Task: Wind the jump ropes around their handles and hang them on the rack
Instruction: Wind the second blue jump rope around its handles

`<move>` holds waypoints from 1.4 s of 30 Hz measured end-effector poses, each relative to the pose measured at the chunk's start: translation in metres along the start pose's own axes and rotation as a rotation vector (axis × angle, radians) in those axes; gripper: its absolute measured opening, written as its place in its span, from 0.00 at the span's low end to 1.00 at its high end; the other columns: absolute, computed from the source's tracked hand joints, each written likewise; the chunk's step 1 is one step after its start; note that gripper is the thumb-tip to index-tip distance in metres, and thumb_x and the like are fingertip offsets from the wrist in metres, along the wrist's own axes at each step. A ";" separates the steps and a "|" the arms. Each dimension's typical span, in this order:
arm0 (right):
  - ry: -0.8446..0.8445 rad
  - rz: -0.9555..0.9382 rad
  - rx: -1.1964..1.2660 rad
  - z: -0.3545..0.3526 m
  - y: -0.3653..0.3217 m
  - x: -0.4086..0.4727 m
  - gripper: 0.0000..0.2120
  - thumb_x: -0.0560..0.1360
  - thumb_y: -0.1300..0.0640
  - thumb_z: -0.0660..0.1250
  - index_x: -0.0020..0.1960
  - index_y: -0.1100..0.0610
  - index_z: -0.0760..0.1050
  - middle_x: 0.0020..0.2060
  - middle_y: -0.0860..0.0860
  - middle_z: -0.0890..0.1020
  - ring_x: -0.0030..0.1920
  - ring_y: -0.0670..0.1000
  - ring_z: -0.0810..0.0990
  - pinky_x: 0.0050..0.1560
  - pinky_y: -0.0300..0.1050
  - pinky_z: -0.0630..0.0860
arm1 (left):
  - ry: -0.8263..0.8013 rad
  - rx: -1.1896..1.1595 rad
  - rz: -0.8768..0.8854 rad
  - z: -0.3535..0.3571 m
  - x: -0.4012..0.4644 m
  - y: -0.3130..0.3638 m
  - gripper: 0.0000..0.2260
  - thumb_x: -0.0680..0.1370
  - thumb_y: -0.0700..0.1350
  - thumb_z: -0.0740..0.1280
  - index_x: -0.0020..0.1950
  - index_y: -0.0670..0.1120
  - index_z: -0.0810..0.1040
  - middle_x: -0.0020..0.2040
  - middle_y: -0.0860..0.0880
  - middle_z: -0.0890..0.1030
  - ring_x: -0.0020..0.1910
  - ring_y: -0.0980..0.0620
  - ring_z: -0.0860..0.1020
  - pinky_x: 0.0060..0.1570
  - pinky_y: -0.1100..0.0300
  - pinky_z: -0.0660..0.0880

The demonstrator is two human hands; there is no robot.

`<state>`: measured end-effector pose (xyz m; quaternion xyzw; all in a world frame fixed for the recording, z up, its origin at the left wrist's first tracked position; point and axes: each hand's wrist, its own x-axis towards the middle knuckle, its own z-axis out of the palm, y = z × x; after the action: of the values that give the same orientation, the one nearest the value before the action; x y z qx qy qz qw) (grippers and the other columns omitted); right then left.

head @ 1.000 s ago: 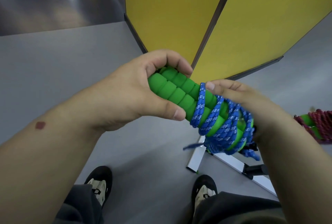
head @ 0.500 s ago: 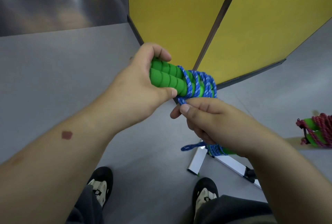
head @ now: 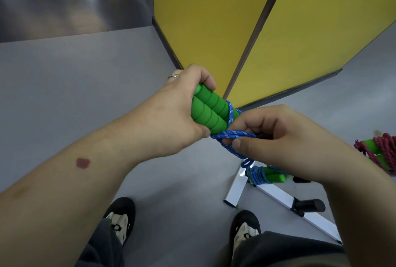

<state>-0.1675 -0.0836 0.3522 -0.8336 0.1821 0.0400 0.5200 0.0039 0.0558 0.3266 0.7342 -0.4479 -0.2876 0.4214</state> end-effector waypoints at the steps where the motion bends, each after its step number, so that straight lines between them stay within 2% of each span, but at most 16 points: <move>1: -0.001 0.000 0.007 -0.001 -0.001 -0.001 0.04 0.77 0.58 0.70 0.47 0.53 0.85 0.36 0.56 0.84 0.34 0.48 0.79 0.36 0.39 0.75 | -0.001 -0.014 -0.001 0.000 0.000 -0.001 0.28 0.70 0.37 0.79 0.57 0.63 0.69 0.56 0.56 0.73 0.46 0.57 0.78 0.29 0.70 0.73; 4: 0.043 -0.020 -0.003 -0.005 0.000 -0.002 0.07 0.77 0.62 0.71 0.46 0.52 0.85 0.32 0.51 0.83 0.30 0.45 0.77 0.32 0.36 0.72 | -0.013 -0.051 0.015 -0.001 0.001 -0.001 0.30 0.69 0.33 0.78 0.55 0.64 0.74 0.54 0.55 0.79 0.46 0.57 0.81 0.34 0.63 0.80; 7: 0.157 -0.087 -0.031 -0.005 -0.002 -0.001 0.04 0.74 0.57 0.74 0.47 0.49 0.86 0.37 0.52 0.86 0.36 0.50 0.82 0.37 0.43 0.78 | -0.063 -0.048 0.031 0.001 0.002 -0.001 0.32 0.69 0.27 0.74 0.54 0.66 0.78 0.50 0.57 0.82 0.44 0.59 0.82 0.36 0.56 0.81; 9: 0.266 -0.133 0.049 -0.006 -0.003 0.000 0.02 0.72 0.56 0.75 0.45 0.51 0.86 0.36 0.50 0.85 0.36 0.49 0.81 0.37 0.42 0.77 | -0.101 -0.061 0.010 0.003 0.002 -0.001 0.35 0.69 0.24 0.69 0.52 0.67 0.79 0.44 0.54 0.84 0.38 0.56 0.82 0.33 0.44 0.82; 10: 0.322 -0.145 0.082 -0.006 -0.002 0.002 0.02 0.72 0.57 0.74 0.44 0.51 0.85 0.34 0.48 0.84 0.34 0.46 0.79 0.36 0.39 0.75 | -0.114 -0.061 0.005 0.004 0.002 -0.001 0.36 0.69 0.23 0.67 0.52 0.68 0.79 0.42 0.53 0.84 0.35 0.54 0.81 0.31 0.43 0.80; 14: 0.459 -0.081 0.166 -0.005 0.005 0.009 0.06 0.77 0.60 0.71 0.44 0.51 0.84 0.28 0.46 0.79 0.28 0.48 0.76 0.31 0.37 0.73 | -0.143 -0.185 0.020 0.004 0.002 0.002 0.37 0.67 0.21 0.63 0.51 0.65 0.80 0.42 0.48 0.82 0.34 0.53 0.78 0.31 0.50 0.77; 17: 0.456 0.016 0.382 0.001 0.011 0.014 0.06 0.78 0.58 0.70 0.44 0.53 0.84 0.26 0.49 0.72 0.26 0.49 0.69 0.31 0.41 0.74 | -0.166 -0.354 0.036 0.004 0.003 0.002 0.36 0.64 0.21 0.63 0.51 0.62 0.82 0.47 0.40 0.81 0.39 0.47 0.79 0.35 0.49 0.75; 19: 0.445 0.063 0.520 0.004 0.012 0.017 0.08 0.78 0.57 0.69 0.42 0.52 0.84 0.28 0.51 0.72 0.28 0.49 0.70 0.33 0.44 0.76 | -0.175 -0.436 0.034 0.005 0.004 0.002 0.34 0.61 0.25 0.61 0.51 0.60 0.83 0.49 0.36 0.81 0.42 0.44 0.79 0.38 0.49 0.73; 23: 0.413 0.133 0.751 0.008 0.008 0.023 0.07 0.81 0.61 0.64 0.47 0.57 0.80 0.27 0.51 0.71 0.30 0.49 0.78 0.35 0.46 0.82 | -0.156 -0.561 0.016 0.010 0.004 0.000 0.33 0.58 0.26 0.56 0.49 0.56 0.83 0.46 0.47 0.83 0.43 0.49 0.81 0.36 0.59 0.76; 26: 0.441 0.191 0.818 0.010 0.005 0.024 0.10 0.82 0.64 0.59 0.52 0.59 0.79 0.23 0.50 0.67 0.26 0.48 0.80 0.33 0.45 0.83 | -0.112 -0.594 -0.004 0.015 0.005 -0.001 0.32 0.57 0.28 0.54 0.47 0.56 0.82 0.45 0.46 0.82 0.42 0.49 0.80 0.36 0.58 0.75; 29: 0.464 0.223 0.854 0.010 0.002 0.025 0.11 0.83 0.63 0.58 0.55 0.59 0.80 0.22 0.49 0.66 0.26 0.49 0.79 0.39 0.50 0.85 | -0.076 -0.685 -0.029 0.020 0.005 0.001 0.30 0.59 0.29 0.54 0.49 0.54 0.82 0.44 0.46 0.82 0.42 0.49 0.80 0.40 0.56 0.78; 32: 0.481 0.240 0.918 0.008 0.001 0.025 0.12 0.84 0.60 0.58 0.55 0.59 0.80 0.21 0.50 0.65 0.29 0.52 0.79 0.41 0.54 0.84 | -0.080 -0.697 -0.029 0.022 0.002 0.005 0.27 0.61 0.34 0.55 0.51 0.52 0.82 0.48 0.44 0.82 0.47 0.45 0.79 0.49 0.50 0.76; 35: 0.458 0.249 0.953 0.007 -0.001 0.024 0.12 0.85 0.60 0.57 0.58 0.59 0.79 0.22 0.51 0.65 0.31 0.54 0.81 0.41 0.54 0.84 | -0.110 -0.660 -0.021 0.022 -0.001 0.006 0.18 0.66 0.41 0.60 0.52 0.54 0.80 0.49 0.45 0.80 0.47 0.47 0.78 0.50 0.49 0.75; 37: 0.445 0.253 0.948 0.006 -0.002 0.023 0.14 0.85 0.60 0.55 0.59 0.59 0.79 0.21 0.51 0.65 0.30 0.53 0.82 0.40 0.54 0.84 | -0.129 -0.635 0.016 0.022 -0.002 0.007 0.14 0.68 0.48 0.69 0.54 0.52 0.78 0.48 0.47 0.79 0.46 0.50 0.79 0.49 0.49 0.76; 40: 0.426 0.268 0.911 0.003 -0.003 0.021 0.14 0.85 0.60 0.55 0.58 0.58 0.80 0.22 0.52 0.65 0.24 0.51 0.78 0.36 0.53 0.84 | -0.081 -0.468 0.029 0.022 -0.002 0.007 0.23 0.66 0.54 0.80 0.54 0.50 0.75 0.42 0.53 0.80 0.42 0.55 0.78 0.45 0.53 0.78; 42: 0.378 0.294 0.894 0.002 -0.003 0.020 0.13 0.84 0.56 0.56 0.56 0.59 0.79 0.23 0.52 0.65 0.25 0.52 0.79 0.36 0.54 0.84 | -0.068 -0.388 0.037 0.022 -0.002 0.009 0.22 0.66 0.53 0.81 0.53 0.50 0.75 0.40 0.54 0.80 0.40 0.56 0.78 0.43 0.54 0.79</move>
<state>-0.1479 -0.0853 0.3488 -0.4875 0.3879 -0.1208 0.7728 -0.0179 0.0474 0.3240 0.6207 -0.4117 -0.3854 0.5447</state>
